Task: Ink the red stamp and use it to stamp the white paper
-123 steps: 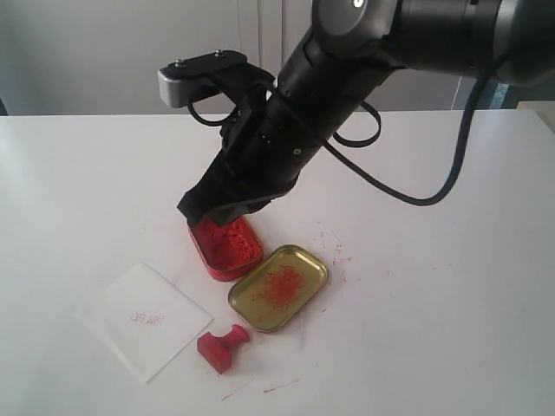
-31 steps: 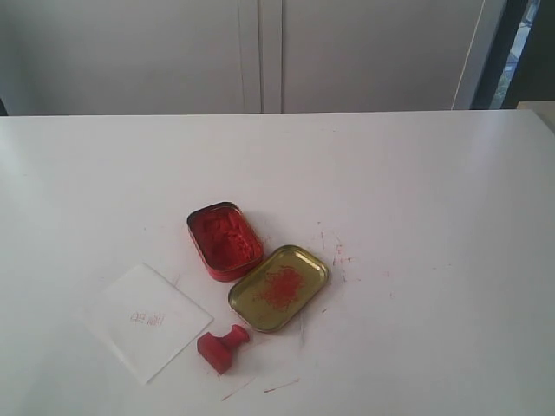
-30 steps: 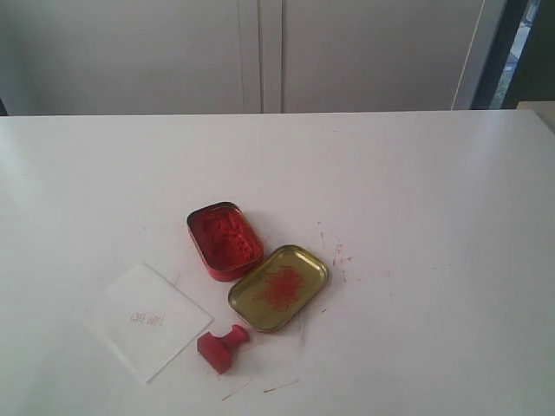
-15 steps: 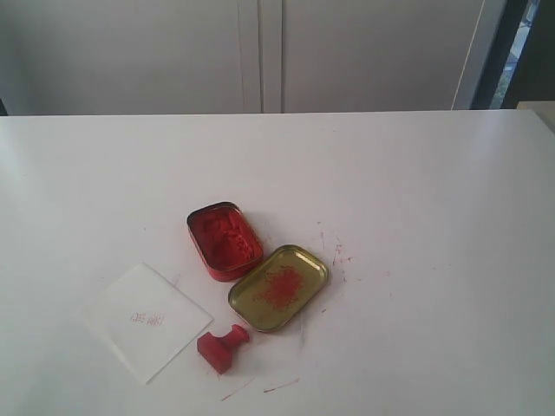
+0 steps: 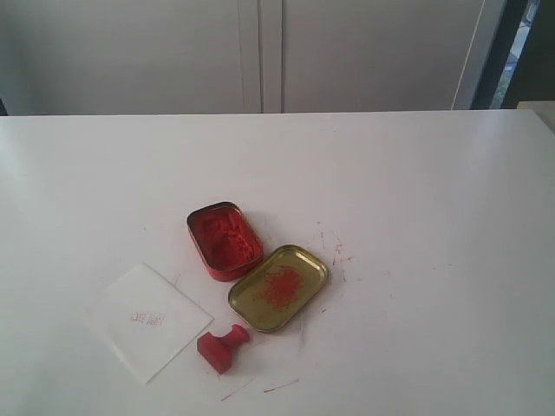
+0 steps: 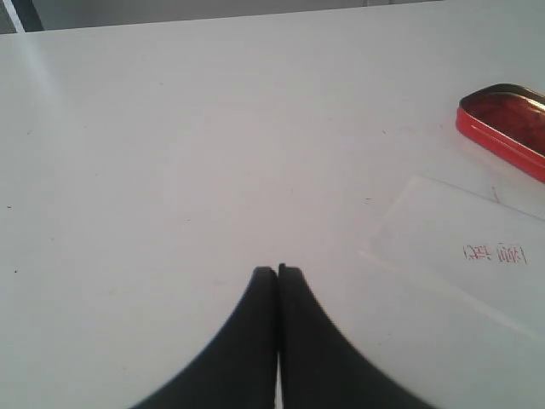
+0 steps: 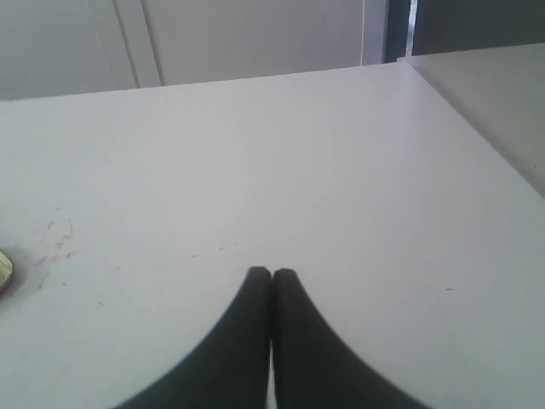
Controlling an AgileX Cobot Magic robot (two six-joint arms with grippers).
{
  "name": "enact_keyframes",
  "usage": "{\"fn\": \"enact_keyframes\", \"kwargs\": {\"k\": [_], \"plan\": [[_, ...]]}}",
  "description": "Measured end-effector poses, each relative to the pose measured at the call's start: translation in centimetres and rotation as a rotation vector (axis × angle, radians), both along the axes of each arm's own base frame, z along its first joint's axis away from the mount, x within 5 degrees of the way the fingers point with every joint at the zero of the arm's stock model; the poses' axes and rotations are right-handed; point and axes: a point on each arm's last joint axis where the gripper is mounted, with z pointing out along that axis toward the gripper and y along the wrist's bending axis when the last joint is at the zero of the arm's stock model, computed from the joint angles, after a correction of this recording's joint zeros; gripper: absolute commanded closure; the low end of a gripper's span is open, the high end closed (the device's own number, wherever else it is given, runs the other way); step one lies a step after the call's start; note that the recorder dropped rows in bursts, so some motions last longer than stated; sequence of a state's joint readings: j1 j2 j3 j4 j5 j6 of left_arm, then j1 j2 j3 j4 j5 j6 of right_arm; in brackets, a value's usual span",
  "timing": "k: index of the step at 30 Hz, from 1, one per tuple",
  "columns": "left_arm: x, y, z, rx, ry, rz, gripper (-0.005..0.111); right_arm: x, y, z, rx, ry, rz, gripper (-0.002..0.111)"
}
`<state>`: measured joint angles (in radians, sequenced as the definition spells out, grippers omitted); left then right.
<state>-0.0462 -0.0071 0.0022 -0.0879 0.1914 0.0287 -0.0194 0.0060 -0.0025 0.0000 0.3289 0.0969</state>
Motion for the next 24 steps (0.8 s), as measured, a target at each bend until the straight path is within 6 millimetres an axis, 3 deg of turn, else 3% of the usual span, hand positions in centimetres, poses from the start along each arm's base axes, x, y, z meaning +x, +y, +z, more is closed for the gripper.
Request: {"fn": "enact_keyframes", "kwargs": {"k": [4,24], "plan": [[0.0,0.0,0.0,0.0,0.0,0.0,0.107,0.0,0.0,0.0,-0.112,0.002,0.028,0.108],[0.0,0.0,0.0,0.0,0.0,0.0,0.107,0.0,0.0,0.0,-0.123,0.002,0.031,0.108]]}}
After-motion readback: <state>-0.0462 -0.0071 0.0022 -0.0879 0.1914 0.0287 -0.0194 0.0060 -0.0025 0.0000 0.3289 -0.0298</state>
